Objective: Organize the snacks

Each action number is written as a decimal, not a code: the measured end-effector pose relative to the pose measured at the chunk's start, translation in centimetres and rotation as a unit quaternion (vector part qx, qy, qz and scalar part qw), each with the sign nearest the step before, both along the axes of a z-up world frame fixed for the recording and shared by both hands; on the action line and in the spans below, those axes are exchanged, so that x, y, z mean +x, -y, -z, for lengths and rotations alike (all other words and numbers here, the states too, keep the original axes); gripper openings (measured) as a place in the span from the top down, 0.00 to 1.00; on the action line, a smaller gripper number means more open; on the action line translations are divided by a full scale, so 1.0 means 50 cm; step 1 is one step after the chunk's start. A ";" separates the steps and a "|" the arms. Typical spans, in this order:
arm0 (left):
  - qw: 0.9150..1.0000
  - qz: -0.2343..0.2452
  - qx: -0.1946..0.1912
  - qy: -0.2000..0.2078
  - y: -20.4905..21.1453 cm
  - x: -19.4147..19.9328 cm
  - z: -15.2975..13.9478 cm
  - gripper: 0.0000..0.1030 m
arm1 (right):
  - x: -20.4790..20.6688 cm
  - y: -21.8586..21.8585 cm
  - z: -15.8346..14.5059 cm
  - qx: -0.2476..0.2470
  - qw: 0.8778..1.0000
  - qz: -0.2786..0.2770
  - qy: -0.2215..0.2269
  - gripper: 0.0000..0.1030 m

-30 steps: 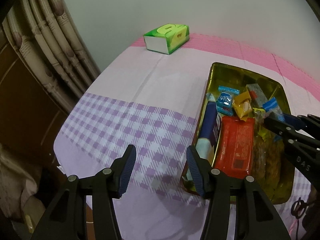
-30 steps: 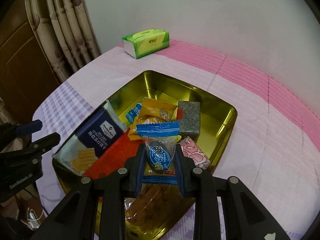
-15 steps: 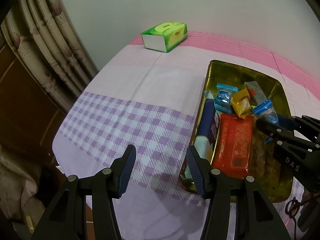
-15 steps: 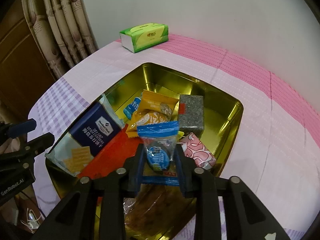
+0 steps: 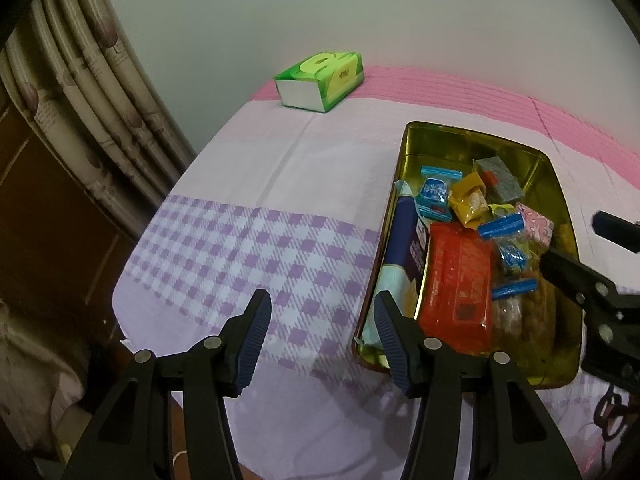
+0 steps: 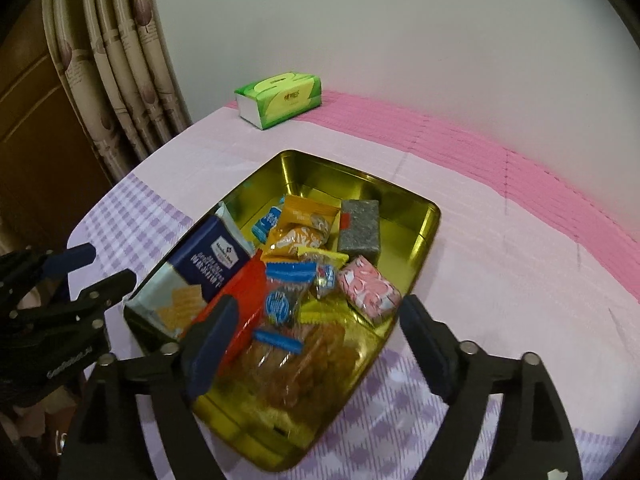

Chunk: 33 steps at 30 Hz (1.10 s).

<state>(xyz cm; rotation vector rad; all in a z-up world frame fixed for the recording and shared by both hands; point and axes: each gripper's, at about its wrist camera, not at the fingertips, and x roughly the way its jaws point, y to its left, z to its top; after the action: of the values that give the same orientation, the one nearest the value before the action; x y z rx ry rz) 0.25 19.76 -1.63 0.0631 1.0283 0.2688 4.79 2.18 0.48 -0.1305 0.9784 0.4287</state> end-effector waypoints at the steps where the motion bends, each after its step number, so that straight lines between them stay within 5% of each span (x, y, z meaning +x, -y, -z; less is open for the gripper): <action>1: 1.000 0.000 0.000 0.000 0.000 -0.002 0.000 0.47 | -0.007 0.002 -0.003 -0.001 1.000 0.002 0.001 0.18; 33: 0.999 0.025 0.007 -0.020 0.015 -0.027 0.014 0.46 | -0.075 -0.007 0.044 -0.026 0.998 0.009 -0.055 0.07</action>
<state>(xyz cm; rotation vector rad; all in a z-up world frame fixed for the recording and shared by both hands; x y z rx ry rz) -1.11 19.01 -2.32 0.1065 1.0643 0.2294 1.06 2.50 -1.70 -0.1473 1.0997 0.3975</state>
